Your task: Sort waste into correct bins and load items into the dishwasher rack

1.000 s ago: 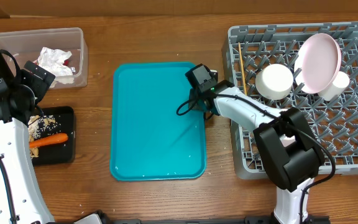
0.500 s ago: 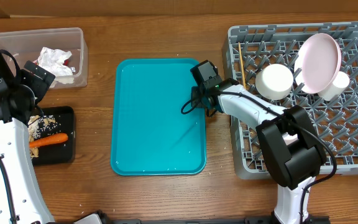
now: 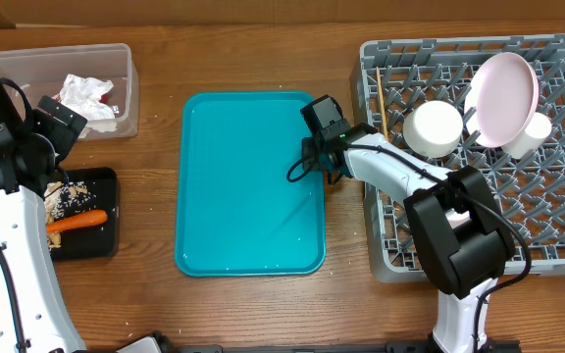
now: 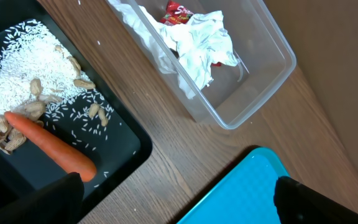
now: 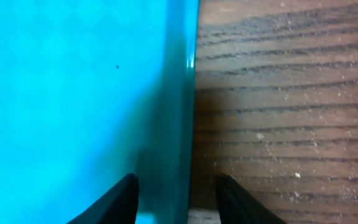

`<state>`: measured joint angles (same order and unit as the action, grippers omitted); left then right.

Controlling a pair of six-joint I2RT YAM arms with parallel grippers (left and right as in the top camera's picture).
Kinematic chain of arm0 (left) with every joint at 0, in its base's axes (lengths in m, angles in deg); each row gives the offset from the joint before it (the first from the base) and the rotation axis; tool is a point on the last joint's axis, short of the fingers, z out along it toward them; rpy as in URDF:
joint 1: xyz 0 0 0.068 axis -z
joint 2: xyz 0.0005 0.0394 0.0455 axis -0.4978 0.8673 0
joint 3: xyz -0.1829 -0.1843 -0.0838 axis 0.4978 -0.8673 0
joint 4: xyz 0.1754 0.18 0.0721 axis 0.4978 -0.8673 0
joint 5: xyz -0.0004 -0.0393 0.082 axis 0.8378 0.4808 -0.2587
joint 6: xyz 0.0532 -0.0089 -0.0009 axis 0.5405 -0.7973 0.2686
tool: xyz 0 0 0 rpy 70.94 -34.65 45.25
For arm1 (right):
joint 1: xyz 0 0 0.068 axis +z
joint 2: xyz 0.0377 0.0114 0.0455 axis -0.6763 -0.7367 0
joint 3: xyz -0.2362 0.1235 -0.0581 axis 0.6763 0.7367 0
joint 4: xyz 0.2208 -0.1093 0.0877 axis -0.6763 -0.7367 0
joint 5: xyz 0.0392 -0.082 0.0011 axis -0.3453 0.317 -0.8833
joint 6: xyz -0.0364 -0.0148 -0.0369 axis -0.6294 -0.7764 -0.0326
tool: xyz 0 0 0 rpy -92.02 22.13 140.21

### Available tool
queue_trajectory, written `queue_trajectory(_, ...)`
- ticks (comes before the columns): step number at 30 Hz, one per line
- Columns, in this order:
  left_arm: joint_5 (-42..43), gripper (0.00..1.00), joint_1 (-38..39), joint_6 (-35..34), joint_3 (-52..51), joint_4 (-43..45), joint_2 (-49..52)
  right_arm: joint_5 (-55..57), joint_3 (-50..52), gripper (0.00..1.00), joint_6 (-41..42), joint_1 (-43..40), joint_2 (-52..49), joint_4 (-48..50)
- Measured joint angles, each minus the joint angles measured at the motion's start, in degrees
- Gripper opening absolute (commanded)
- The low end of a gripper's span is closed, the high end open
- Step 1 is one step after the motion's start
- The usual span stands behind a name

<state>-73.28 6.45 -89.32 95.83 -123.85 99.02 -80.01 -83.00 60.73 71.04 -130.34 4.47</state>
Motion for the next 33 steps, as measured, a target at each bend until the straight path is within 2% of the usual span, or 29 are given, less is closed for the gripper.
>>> queue_trajectory(5, 0.00, 1.00, 0.00, -0.02, 0.00, 0.00, 0.00, 0.00, 0.09, 0.52, -0.04, 0.00, 2.95, -2.54)
queue_trajectory(11, 0.00, 1.00, 0.00, 0.00, 0.00, 0.02, 0.00, -0.59, 0.15, 0.70, 0.63, 0.00, 19.43, -12.04)
queue_trajectory(18, 0.00, 1.00, 0.00, 0.00, 0.00, -0.04, 0.00, 3.13, 0.15, 0.78, 7.69, 0.04, 34.84, -24.98)
queue_trajectory(23, 0.00, 1.00, 0.00, -0.02, 0.00, -0.02, 0.00, 9.09, 0.17, 0.79, 12.94, 0.35, 43.08, -34.91)
queue_trajectory(26, 0.00, 1.00, 0.00, 0.00, 0.00, -0.04, 0.00, 10.32, 2.25, 0.79, 14.93, 1.75, 46.23, -36.63)
queue_trajectory(29, 0.00, 1.00, 0.00, -0.02, 0.00, -0.02, 0.00, 10.95, 8.52, 0.85, 17.66, 6.47, 50.31, -35.74)
queue_trajectory(31, 0.00, 1.00, 0.00, 0.00, 0.00, -0.02, 0.00, 10.75, 12.52, 1.00, 19.85, 10.01, 51.91, -34.69)
queue_trajectory(33, 0.00, 1.00, 0.00, -0.02, 0.00, 0.02, 0.00, 10.27, 15.02, 1.00, 22.73, 12.85, 52.54, -34.51)
